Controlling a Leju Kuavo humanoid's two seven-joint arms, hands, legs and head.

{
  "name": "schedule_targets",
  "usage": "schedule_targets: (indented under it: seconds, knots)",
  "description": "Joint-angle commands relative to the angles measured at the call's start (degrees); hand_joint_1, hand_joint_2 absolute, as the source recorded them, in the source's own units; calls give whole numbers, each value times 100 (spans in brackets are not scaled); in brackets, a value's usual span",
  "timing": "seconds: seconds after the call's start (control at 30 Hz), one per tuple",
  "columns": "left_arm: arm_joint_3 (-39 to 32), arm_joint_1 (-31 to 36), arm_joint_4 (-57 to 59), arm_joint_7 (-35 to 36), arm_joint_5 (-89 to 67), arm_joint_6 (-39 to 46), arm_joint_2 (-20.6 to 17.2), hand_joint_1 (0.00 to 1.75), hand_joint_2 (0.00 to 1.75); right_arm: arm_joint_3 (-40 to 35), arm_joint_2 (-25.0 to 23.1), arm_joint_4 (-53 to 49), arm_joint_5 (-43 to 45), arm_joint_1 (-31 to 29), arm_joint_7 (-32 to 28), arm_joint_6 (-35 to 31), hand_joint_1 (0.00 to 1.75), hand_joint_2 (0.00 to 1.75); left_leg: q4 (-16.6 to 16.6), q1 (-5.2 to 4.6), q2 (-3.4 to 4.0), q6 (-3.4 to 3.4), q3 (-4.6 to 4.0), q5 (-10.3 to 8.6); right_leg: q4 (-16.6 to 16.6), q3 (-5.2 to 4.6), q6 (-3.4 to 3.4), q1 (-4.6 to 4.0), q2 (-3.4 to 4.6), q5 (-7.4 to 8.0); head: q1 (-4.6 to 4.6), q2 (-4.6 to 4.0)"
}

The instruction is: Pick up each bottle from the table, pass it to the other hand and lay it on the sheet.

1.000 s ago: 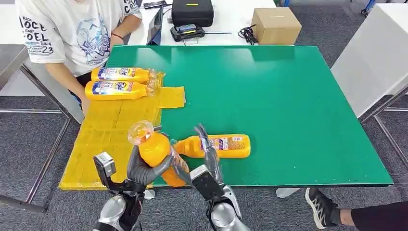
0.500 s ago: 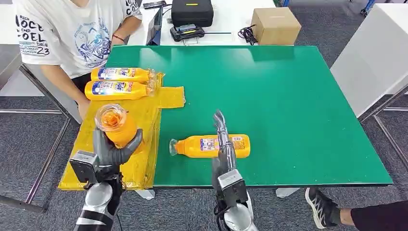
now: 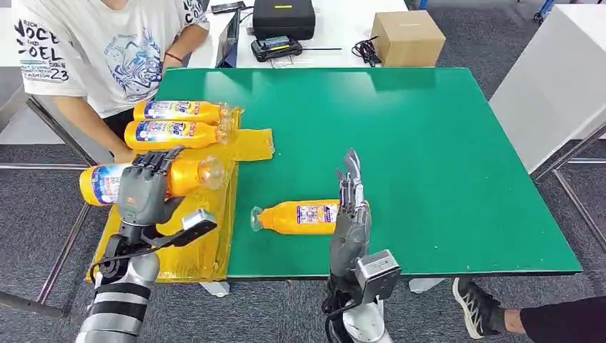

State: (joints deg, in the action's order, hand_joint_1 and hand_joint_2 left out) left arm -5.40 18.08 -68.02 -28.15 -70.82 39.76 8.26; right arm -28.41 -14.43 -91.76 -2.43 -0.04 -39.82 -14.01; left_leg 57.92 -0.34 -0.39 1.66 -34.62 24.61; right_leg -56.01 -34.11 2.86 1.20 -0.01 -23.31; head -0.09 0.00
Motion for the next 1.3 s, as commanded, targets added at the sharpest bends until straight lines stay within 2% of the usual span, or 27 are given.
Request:
schedule_targets:
  seconds: [0.03, 0.2, 0.3, 0.5, 0.67, 0.87, 1.07, 1.1, 1.17, 1.2, 1.3]
  knots:
    - [-287, 676, 1681, 328, -266, 24, -328, 175, 175, -133, 228, 91, 74, -227, 56, 68, 0, 0, -1, 8, -12, -9, 15, 6, 6, 21, -11, -9, -7, -7, 2, 0]
    - [26, 1333, 3620, 766, -569, -17, -853, 175, 175, -135, 224, 217, 54, -212, 103, 190, 0, 0, -10, 12, -8, -14, 24, 2, 13, 32, -16, -12, -3, -3, 2, 0]
    - [160, 1567, 4162, 1062, -733, -241, -1007, 175, 175, -131, 200, 234, 68, -242, 140, 294, 0, 0, -7, 11, -13, -14, 21, 1, 8, 28, -18, -11, -11, -5, 2, 0]
    - [161, 1613, 4350, 1094, -614, -664, -1056, 175, 175, -159, 161, 294, 60, -243, 215, 382, 0, 0, -2, 16, 3, -15, 18, 6, 6, 22, -15, -15, -2, -7, 2, 0]
    - [200, 1601, 4347, 1104, -654, -674, -1063, 175, 175, -160, 159, 307, 67, -244, 228, 399, 0, 0, 0, 10, -2, -11, 4, 2, 1, 9, -9, -9, 0, -4, 2, 0]
    - [499, 1620, 4444, 1338, -971, -1017, -1057, 175, 175, -179, 142, 404, 77, -259, 275, 535, 0, 0, -2, 8, -4, -12, 2, 0, 3, 8, -10, -7, 1, -2, 2, 0]
    - [423, 1597, 4486, 875, -536, -1883, -1010, 175, 175, -127, 109, 568, 107, -254, 304, 652, 0, 0, -3, 13, -1, -16, 21, 4, 7, 27, -15, -13, 5, -3, 2, 0]
    - [414, 1605, 4492, 825, -465, -2073, -1003, 58, 175, -105, 101, 588, 111, -260, 305, 653, 0, 0, -5, 10, -2, -14, 20, 2, 6, 26, -12, -10, 4, -2, 2, 0]
    - [357, 1524, 4424, 655, -142, -2438, -981, 5, 175, -41, 71, 659, 134, -267, 329, 682, 0, 0, -7, 12, 5, -15, 31, 4, 8, 36, -14, -11, 10, -2, 2, 0]
    - [310, 1460, 4353, 554, 67, -2532, -968, 0, 0, -17, 56, 706, 147, -273, 350, 701, 0, 0, -8, 7, 3, -12, 30, 2, 7, 35, -10, -6, 10, -1, 2, 0]
    - [183, 1402, 4290, 405, 657, -2994, -879, 0, 0, 26, 27, 785, 145, -273, 356, 691, 0, 0, -16, 10, 8, -15, 47, 4, 18, 53, -15, -9, 14, 0, 2, 0]
